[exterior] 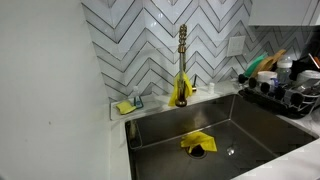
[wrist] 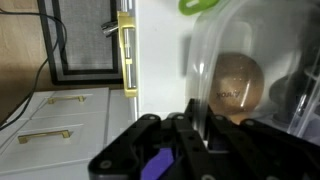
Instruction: Move both of the lunchboxes to the sink at once
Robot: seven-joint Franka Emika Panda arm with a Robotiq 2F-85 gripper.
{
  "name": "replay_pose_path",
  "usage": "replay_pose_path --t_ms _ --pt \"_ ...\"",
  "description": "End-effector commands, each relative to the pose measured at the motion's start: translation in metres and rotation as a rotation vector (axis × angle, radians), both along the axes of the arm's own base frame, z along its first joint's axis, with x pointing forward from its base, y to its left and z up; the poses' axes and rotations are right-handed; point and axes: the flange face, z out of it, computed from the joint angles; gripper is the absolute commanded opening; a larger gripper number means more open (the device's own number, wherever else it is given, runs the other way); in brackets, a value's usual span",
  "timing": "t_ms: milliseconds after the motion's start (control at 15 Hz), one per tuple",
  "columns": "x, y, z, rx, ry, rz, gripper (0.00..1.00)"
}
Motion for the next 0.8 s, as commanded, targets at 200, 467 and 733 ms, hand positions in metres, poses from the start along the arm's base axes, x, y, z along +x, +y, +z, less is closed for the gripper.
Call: replay_pose_path --t_ms 200,467,733 --pt "0.004 -0.007 0.012 0.027 -0.026 -0.013 0.01" --pt "-0.004 -0.015 0.033 0.003 -0.068 -0.032 0.01" --pt "-0.016 -0.017 0.064 -0.021 -0.118 -0.040 0.01"
